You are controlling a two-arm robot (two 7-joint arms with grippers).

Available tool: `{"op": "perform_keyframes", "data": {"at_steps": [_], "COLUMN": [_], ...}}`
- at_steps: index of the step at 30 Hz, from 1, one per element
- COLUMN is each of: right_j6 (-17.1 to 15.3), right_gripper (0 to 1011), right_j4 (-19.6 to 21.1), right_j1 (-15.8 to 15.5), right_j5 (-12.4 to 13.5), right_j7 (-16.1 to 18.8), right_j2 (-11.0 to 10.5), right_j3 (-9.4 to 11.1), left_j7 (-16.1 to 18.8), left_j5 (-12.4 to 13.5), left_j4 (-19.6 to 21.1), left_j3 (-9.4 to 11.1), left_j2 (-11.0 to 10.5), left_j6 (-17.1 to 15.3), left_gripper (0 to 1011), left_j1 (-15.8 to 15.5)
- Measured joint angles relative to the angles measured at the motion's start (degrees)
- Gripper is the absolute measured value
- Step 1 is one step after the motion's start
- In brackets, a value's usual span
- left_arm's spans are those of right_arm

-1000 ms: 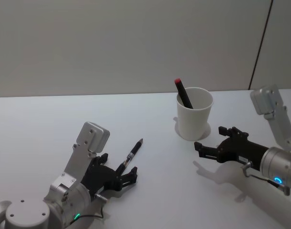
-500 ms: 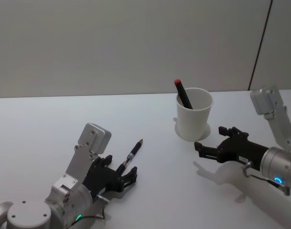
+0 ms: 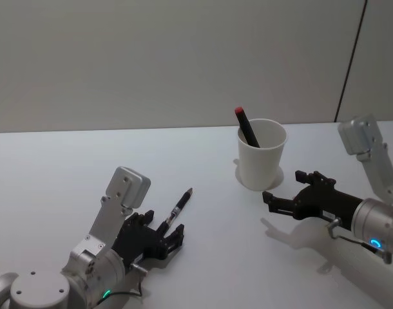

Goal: Place the pen into the pen holder.

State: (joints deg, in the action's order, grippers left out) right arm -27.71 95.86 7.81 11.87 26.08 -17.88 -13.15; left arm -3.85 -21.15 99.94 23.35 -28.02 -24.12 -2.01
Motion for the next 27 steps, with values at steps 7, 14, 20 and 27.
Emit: {"op": "perform_keyframes", "data": {"at_steps": [7,14,20,27], "right_j6": [0.00,0.00,0.00,0.00], "right_gripper": [1002,1002,1002,1002], "right_j4": [0.00,0.00,0.00,0.00], "right_j1": [0.00,0.00,0.00,0.00], "right_j5": [0.00,0.00,0.00,0.00], "right_j7": [0.00,0.00,0.00,0.00], "right_j2": [0.00,0.00,0.00,0.00], "right_j3": [0.00,0.00,0.00,0.00], "left_j7": [0.02,0.05,0.06,0.08], "left_j5": [0.02,0.06,0.07,0.07], "left_j4": [-0.05,-0.09,-0.10,-0.11], "left_j3": [-0.02,-0.02,-0.02,-0.01], "left_j2": [0.00,0.00,0.00,0.00], "left_j6": [0.01,0.01,0.01,0.02], "left_gripper": [689,648,609,564], "left_j1": [0.01,0.01,0.01,0.01]}}
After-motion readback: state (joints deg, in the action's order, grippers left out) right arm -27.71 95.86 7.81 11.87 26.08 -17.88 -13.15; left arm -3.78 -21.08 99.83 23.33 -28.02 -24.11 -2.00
